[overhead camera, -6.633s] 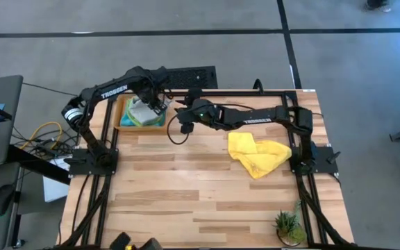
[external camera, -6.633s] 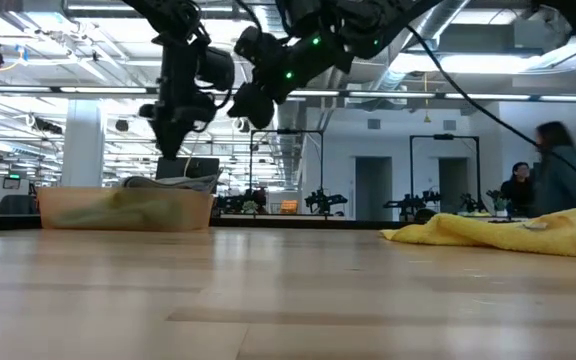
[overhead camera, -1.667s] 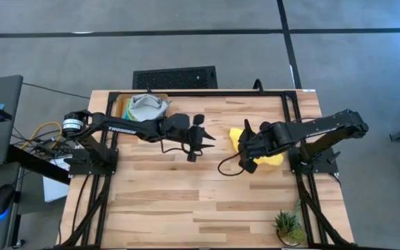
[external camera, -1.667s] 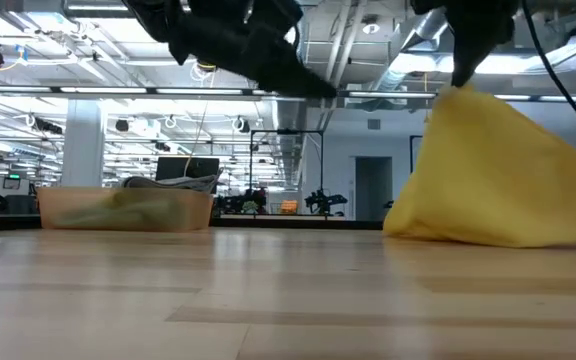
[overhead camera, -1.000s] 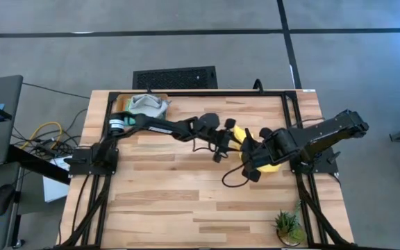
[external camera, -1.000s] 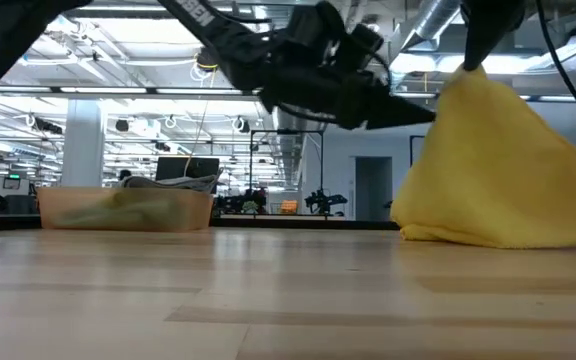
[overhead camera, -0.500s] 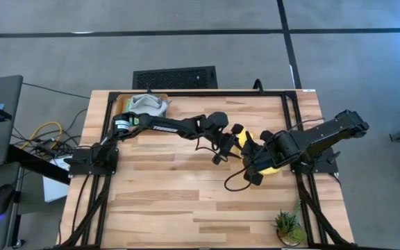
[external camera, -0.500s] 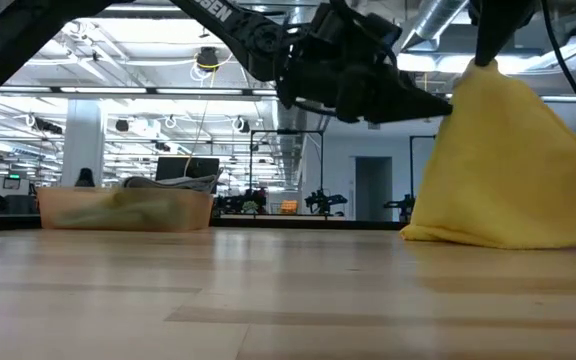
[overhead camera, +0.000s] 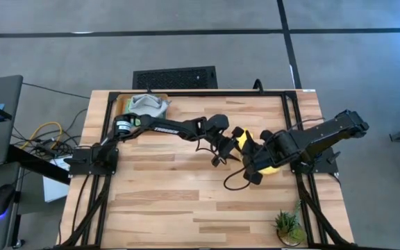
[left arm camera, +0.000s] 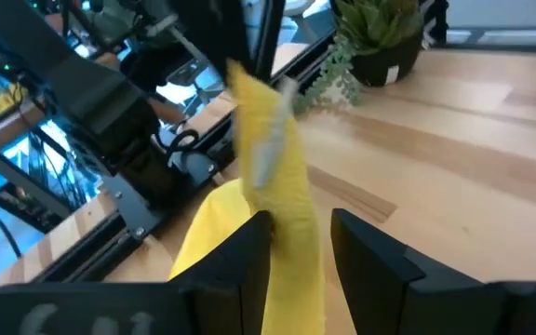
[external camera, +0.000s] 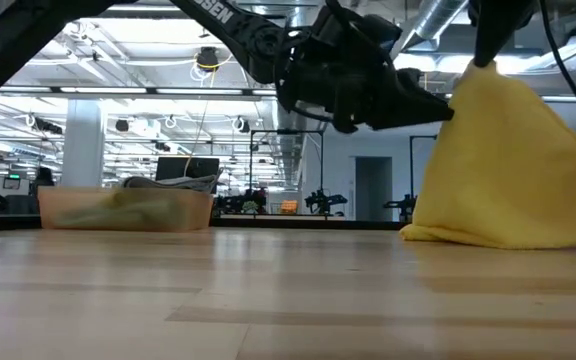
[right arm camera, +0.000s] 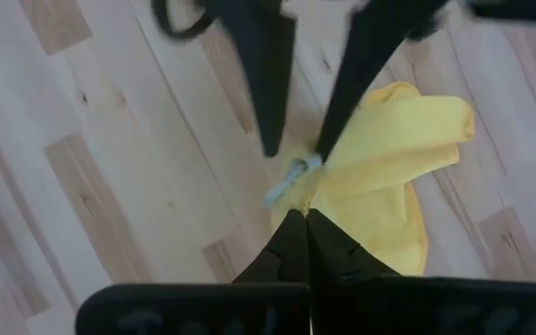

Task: Fold microfiber towels
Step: Fold the yellow microfiber cloth

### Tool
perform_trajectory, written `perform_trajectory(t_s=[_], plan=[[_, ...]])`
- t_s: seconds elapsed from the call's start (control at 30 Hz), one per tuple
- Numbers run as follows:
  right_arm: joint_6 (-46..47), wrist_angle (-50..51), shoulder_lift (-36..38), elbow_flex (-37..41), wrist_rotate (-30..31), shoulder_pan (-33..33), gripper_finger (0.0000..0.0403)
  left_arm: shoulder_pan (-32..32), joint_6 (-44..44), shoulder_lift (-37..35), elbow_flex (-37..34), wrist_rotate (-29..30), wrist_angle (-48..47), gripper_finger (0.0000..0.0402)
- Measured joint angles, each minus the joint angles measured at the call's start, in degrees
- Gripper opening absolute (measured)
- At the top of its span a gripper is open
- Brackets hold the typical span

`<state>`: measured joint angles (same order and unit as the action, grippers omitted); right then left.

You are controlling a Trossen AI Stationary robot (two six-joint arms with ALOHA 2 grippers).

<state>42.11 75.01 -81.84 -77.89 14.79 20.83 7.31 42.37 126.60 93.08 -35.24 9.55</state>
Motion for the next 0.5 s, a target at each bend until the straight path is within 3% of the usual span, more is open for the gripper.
perform_trajectory(t_s=[0.17, 0.5], plan=[[0.02, -0.03, 0.0, 0.02, -0.08, -0.76, 0.0005, -0.56, 1.3, 0.82, 0.02, 6.14, 0.8, 0.0109], [0.0, -0.07, 0.0, -0.05, -1.46, -0.79, 0.0005, 0.46, 2.04, 5.31, -0.07, 10.51, 3.52, 0.0109]])
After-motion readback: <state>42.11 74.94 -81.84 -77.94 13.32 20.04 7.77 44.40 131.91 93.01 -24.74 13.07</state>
